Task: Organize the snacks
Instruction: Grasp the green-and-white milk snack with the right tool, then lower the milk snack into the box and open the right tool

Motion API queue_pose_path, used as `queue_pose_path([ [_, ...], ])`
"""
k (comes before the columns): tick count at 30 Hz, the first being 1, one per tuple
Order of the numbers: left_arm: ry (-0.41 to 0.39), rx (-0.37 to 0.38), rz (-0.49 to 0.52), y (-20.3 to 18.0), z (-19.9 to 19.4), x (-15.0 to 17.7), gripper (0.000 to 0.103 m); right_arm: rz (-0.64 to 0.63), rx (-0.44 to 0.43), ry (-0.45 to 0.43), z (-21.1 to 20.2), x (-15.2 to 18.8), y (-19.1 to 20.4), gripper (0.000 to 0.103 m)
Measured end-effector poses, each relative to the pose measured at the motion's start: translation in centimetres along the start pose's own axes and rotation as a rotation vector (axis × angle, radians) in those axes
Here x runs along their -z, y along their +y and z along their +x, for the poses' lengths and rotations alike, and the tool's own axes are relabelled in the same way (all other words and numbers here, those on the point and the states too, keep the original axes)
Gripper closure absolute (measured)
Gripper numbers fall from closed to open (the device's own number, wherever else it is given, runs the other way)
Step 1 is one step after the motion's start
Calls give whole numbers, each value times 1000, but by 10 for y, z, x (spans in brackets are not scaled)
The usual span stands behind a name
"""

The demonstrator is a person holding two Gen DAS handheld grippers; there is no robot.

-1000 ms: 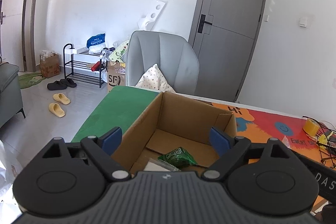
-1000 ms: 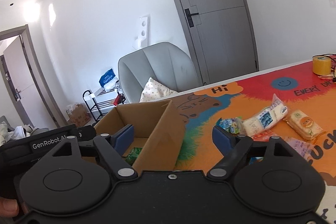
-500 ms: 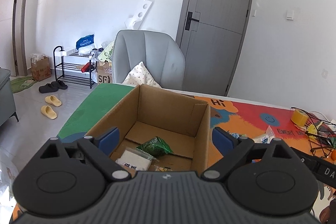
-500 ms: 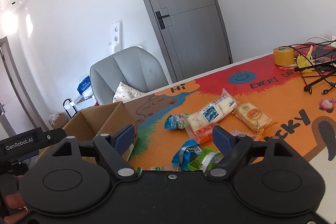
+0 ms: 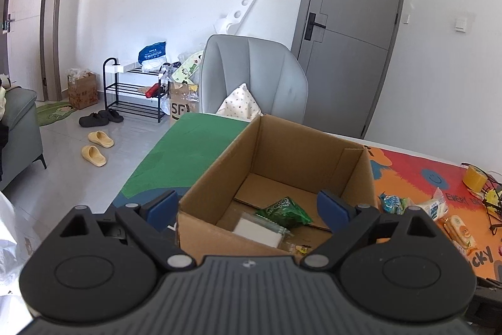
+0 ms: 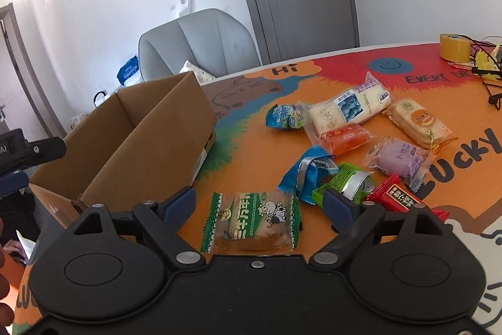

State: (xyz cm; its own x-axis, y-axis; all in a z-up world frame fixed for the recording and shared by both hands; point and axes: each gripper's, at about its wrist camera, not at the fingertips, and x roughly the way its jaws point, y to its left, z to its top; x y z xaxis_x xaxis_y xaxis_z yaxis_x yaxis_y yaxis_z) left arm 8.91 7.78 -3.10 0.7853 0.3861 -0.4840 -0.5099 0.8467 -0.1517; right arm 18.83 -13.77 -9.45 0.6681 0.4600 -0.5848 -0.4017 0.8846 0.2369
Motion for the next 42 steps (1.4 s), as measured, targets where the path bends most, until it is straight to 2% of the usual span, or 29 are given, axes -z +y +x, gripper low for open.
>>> queue_pose_path([
  [8, 5, -21, 0, 14, 1, -1, 9, -52, 55, 85, 26, 12, 12, 14],
  [9, 6, -22, 1, 15, 1, -1, 9, -52, 61, 93, 28, 13, 11, 17],
  [12, 9, -26, 10, 16, 3, -1, 9, -82, 76, 73, 27, 14, 14, 37],
  [15, 7, -22, 3, 19, 1, -2, 9, -56, 53, 64, 21, 8, 12, 50],
  [22, -12, -30, -9, 24, -3, -6, 9, -29, 28, -24, -3, -13, 11, 51],
  [30, -19, -37, -29, 33, -3, -9, 9, -50, -43, -127, -22, -45, 36, 51],
  [42, -30, -59, -79, 56, -4, -19, 9, -108, -141, -147, -14, -65, 82, 50],
])
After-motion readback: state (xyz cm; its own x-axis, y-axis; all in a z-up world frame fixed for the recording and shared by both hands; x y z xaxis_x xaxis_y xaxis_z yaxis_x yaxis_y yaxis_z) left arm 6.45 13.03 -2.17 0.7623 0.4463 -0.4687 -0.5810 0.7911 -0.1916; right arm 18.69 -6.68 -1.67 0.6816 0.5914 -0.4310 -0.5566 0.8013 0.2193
